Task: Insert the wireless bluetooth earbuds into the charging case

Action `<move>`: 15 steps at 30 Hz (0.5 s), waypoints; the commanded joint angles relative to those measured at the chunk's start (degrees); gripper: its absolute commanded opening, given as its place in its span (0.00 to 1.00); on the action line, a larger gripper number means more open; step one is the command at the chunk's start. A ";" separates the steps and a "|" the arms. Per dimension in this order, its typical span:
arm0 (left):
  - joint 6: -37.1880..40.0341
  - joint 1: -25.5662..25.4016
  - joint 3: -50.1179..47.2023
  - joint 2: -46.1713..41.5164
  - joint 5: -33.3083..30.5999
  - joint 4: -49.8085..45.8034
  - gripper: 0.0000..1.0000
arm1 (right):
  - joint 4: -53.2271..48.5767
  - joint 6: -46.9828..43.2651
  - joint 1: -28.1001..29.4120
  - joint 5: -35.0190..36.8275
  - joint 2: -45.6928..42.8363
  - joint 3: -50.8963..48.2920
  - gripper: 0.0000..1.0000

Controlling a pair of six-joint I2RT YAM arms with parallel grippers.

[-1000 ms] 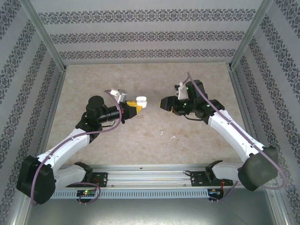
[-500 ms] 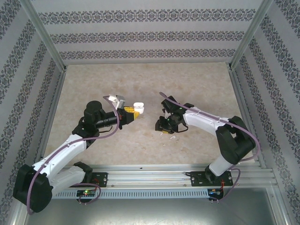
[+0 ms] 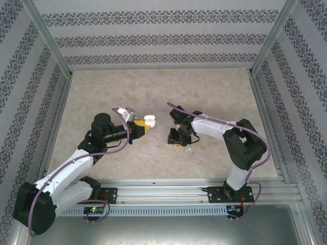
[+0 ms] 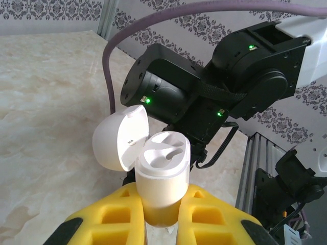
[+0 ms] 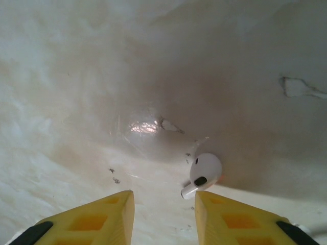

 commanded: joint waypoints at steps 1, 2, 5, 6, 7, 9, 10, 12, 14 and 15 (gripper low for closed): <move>1.23 -0.24 -0.73 -1.54 -0.55 -0.58 0.00 | -1.87 -1.80 0.69 2.06 1.47 3.43 0.36; 1.30 -0.17 -0.82 -1.72 -0.64 -0.66 0.00 | -2.15 -2.39 0.83 2.21 1.80 4.31 0.36; 1.44 -0.22 -0.93 -2.11 -1.20 -1.31 0.00 | -2.26 -3.97 1.19 1.97 2.41 6.30 0.37; 1.45 -0.22 -1.05 -2.27 -1.32 -1.42 0.00 | -2.04 -4.55 1.22 1.56 2.50 6.85 0.38; 1.55 -0.22 -1.07 -2.35 -1.44 -1.46 0.00 | -1.68 -5.03 1.23 1.03 2.46 7.16 0.39; 1.45 -0.18 -1.10 -2.36 -1.65 -1.47 0.00 | -0.50 -5.59 1.33 0.00 1.73 7.29 0.40; 1.45 -0.21 -1.14 -2.42 -1.69 -1.47 0.00 | -0.03 -5.60 1.40 -0.22 1.14 7.07 0.40; 1.40 -0.25 -1.16 -2.27 -1.85 -1.40 0.00 | 0.59 -5.08 1.39 0.34 -0.59 6.13 0.40; 1.31 -0.25 -1.11 -1.98 -1.78 -1.14 0.00 | 0.90 -3.53 1.11 1.69 -2.69 4.26 0.39; 1.30 -0.20 -0.97 -1.75 -1.78 -0.95 0.00 | 1.16 -2.28 0.81 2.35 -3.83 2.86 0.38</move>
